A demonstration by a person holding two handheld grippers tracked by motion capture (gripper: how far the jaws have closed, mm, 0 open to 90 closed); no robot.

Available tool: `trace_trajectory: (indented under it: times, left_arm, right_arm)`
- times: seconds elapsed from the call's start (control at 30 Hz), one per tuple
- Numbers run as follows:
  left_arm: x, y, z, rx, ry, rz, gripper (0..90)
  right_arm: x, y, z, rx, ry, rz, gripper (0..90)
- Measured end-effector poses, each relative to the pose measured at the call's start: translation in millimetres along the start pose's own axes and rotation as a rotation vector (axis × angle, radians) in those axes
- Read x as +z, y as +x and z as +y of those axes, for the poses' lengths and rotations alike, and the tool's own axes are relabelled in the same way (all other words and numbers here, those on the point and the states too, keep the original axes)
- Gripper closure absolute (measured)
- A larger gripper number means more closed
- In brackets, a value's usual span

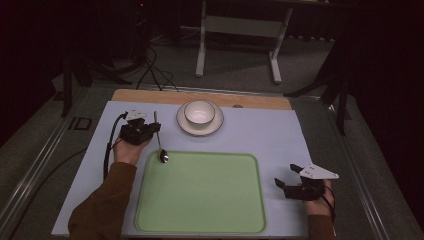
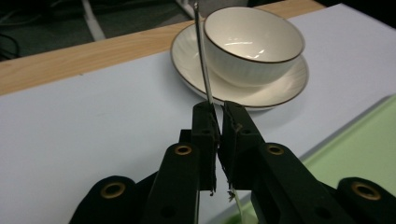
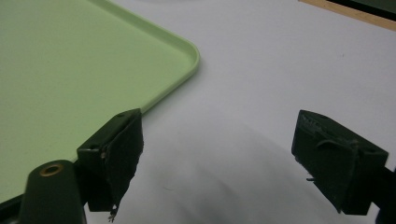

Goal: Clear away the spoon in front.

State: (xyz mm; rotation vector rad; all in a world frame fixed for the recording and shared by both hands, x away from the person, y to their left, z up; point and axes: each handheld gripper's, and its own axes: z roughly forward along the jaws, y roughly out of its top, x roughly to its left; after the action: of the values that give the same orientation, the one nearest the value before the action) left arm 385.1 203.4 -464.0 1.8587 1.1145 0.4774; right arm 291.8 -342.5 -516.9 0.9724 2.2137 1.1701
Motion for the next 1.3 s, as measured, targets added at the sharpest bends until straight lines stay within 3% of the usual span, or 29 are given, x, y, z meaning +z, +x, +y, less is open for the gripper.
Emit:
trace_trajectory:
  times: [0.3,0.7,0.9,1.3]
  left_arm:
    - [-13.3,-18.3,-1.8,0.0,-0.006,-0.113,88.1]
    - [-27.9,-30.8,-33.0,-0.065,-0.002,-0.241,87.5]
    - [-28.7,-32.4,-49.6,-0.07,0.019,-0.244,84.3]
    - [-37.8,-32.7,-64.5,-0.09,0.027,-0.236,82.6]
  right_arm:
    - [-0.2,0.0,0.0,-0.001,-0.001,0.0,16.4]
    - [0.7,0.7,0.1,-0.002,0.005,0.001,16.4]
    - [0.9,0.6,0.1,-0.003,0.005,0.0,16.4]
    - [0.2,0.6,0.3,-0.003,0.004,-0.001,16.4]
